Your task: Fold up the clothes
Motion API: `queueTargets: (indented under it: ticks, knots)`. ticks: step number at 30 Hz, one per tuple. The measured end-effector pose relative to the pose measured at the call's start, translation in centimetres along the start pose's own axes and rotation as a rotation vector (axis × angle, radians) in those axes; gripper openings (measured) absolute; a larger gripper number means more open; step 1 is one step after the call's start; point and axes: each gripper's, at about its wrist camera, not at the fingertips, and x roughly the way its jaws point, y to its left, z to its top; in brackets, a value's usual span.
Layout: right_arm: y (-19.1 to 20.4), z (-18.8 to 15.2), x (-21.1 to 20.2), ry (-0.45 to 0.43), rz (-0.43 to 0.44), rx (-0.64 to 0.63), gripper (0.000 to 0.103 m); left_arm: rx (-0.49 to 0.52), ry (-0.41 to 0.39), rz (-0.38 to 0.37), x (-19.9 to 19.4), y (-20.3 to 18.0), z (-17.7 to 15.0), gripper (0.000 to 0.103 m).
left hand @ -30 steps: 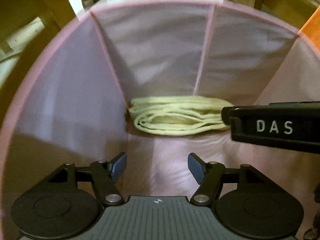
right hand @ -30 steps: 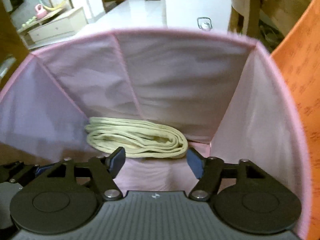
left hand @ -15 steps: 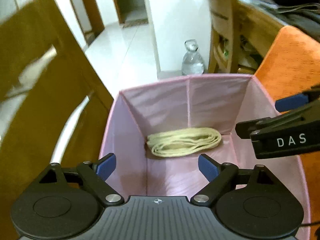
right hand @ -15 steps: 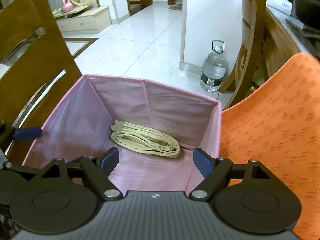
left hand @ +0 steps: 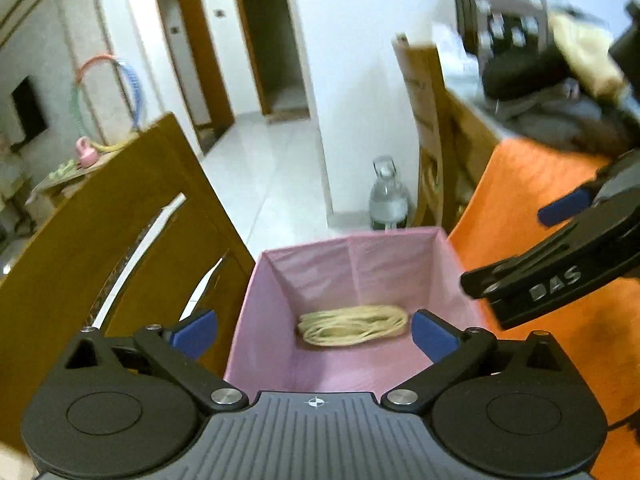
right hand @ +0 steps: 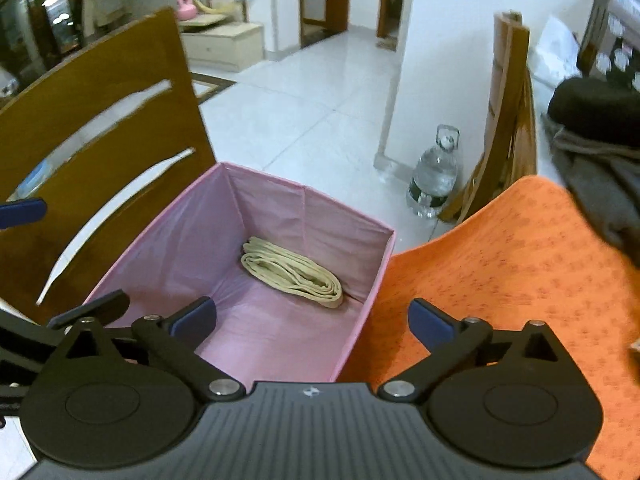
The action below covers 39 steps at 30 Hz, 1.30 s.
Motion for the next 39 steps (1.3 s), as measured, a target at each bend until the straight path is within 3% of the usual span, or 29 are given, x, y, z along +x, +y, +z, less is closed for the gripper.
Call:
queueTargets:
  ticks: [10,16,17,23,29,33,39]
  knots:
    - [-1.6,-2.1,-13.3,-0.144,0.057,-0.127,0.103,-0.181,-0.135,0.133,-12.6,-5.7,-0.1,0.103]
    - [-2.3,-2.9,-20.3,-0.210,0.104,-0.110,0.103,-0.081,-0.127,0.353,-17.4,-9.3,0.9,0.103]
    - [-2.2,-3.1,-21.4,-0.220,0.103,-0.108,0.103,-0.068,-0.136,0.352,-17.9,-9.6,1.0,0.103]
    - [-0.9,-4.0,-26.0,-0.264,0.075,-0.132,0.103,-0.126,-0.135,0.174,-20.2,-9.3,1.5,0.103]
    - [-0.4,-4.8,-28.3,-0.276,0.055,-0.086,0.103,-0.135,-0.085,0.094,-20.0,-9.0,0.8,0.103]
    - [-0.6,-5.3,-28.9,-0.270,-0.006,-0.060,0.103,-0.109,-0.049,0.063,-19.4,-9.3,0.5,0.103]
    - [-3.9,-7.3,-29.7,-0.248,-0.076,0.049,0.103,-0.068,-0.033,-0.030,-18.5,-11.3,0.7,0.103]
